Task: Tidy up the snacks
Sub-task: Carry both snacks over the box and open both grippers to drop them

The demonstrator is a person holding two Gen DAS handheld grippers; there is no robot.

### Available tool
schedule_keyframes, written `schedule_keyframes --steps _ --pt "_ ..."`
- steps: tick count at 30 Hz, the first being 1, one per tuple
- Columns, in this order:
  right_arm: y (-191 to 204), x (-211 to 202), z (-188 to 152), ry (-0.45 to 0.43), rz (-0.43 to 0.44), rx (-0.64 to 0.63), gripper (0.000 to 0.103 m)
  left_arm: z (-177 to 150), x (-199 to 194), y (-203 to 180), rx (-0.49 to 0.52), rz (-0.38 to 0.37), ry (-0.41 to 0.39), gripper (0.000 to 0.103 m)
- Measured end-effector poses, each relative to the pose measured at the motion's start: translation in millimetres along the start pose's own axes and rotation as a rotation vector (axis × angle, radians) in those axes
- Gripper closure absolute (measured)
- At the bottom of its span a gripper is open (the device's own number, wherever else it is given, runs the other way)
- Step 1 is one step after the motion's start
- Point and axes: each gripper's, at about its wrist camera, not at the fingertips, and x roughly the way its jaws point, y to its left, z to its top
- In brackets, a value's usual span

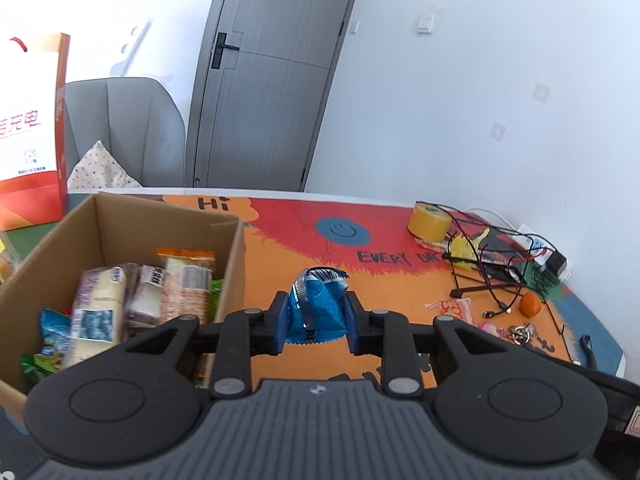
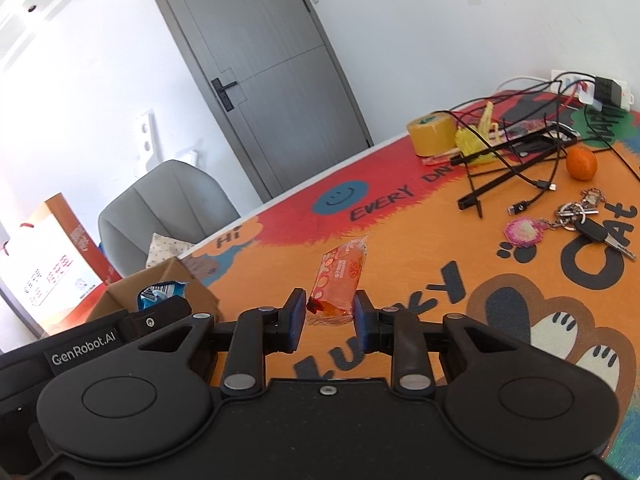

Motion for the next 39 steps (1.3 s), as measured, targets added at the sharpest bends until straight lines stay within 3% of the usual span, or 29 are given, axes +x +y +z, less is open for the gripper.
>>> schedule_keyframes --steps 11,24,30,34,39 --pt "30 -11 0 -0.022 0.066 -0.036 0.076 15 -27 33 -0.056 0.037 -0.051 0.076" --pt "79 -2 -4 -0.012 0.131 -0.091 0.076 23 -38 91 -0.147 0.079 -0.044 0.074" --pt "99 3 -5 -0.003 0.143 -0.122 0.076 23 -31 108 -0.181 0.052 -0.013 0.07" --pt "110 6 -5 0.003 0.144 -0.139 0.076 23 -32 118 -0.195 0.064 -0.013 0.061" --pt "123 8 -6 0.006 0.153 -0.155 0.076 25 -41 133 -0.216 0.088 -0.027 0.06"
